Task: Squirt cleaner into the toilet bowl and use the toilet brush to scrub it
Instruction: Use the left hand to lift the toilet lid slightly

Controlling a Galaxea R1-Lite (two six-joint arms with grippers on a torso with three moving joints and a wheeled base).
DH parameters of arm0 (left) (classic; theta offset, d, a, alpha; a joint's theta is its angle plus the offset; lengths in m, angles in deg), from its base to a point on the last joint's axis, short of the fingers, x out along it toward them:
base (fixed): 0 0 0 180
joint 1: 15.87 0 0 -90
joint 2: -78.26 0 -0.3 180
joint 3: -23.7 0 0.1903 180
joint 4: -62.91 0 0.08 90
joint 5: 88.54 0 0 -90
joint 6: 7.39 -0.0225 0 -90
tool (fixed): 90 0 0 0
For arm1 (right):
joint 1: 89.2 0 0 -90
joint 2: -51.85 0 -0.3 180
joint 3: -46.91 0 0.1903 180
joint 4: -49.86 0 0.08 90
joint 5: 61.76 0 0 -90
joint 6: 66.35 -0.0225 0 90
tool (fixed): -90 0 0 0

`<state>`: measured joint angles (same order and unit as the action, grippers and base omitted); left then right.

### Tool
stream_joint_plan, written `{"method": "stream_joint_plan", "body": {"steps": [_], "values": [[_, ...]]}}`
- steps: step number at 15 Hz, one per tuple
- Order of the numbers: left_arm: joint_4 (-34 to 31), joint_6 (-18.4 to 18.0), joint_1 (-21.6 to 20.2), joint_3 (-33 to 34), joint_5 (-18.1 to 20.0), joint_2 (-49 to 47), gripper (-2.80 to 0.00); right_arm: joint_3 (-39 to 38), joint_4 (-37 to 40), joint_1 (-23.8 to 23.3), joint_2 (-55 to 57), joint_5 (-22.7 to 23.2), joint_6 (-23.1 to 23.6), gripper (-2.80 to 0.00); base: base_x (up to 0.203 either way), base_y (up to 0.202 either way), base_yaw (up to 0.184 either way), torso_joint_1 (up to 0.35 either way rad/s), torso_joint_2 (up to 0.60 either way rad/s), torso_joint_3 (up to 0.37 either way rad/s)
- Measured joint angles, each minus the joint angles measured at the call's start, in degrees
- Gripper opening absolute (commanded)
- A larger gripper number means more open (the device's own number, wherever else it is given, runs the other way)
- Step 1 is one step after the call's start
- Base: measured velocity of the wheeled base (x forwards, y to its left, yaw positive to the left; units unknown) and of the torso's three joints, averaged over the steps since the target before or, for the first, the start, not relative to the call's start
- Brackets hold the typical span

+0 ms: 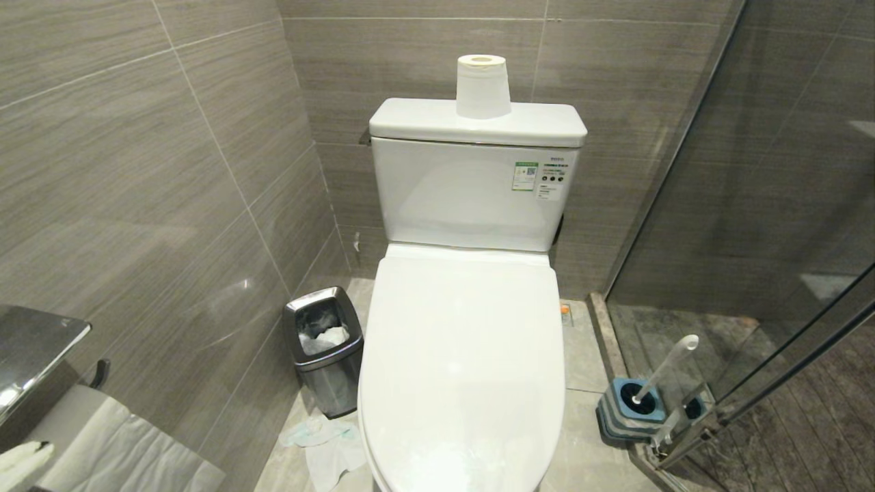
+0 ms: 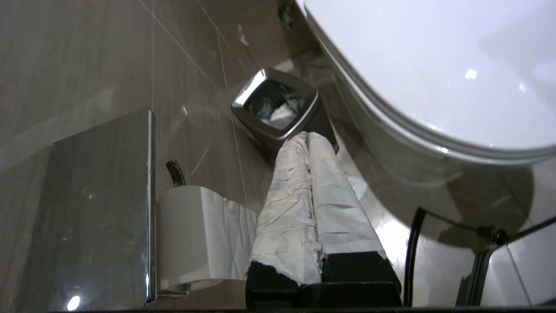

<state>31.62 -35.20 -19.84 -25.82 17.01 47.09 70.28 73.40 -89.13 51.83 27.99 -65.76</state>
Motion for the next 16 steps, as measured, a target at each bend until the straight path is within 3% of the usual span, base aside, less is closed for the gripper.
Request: {"method": "stream_joint_plan", "body": {"steps": [5, 12, 16], "values": [[-0.2, -3.9, 0.1, 3.7, -2.6, -5.5, -2.8, 0.0, 0.0, 0.0, 0.0, 0.0, 0.0, -2.8, 0.0, 0.0, 0.0, 0.0, 0.0, 0.0], [-0.7, -4.4, 0.5, 12.6, -2.5, -6.2, -2.8, 0.0, 0.0, 0.0, 0.0, 0.0, 0.0, -2.8, 0.0, 0.0, 0.0, 0.0, 0.0, 0.0], [-0.3, -4.2, 1.5, 14.1, -2.5, -8.7, -2.8, 0.0, 0.0, 0.0, 0.0, 0.0, 0.0, -2.8, 0.0, 0.0, 0.0, 0.0, 0.0, 0.0]]}}
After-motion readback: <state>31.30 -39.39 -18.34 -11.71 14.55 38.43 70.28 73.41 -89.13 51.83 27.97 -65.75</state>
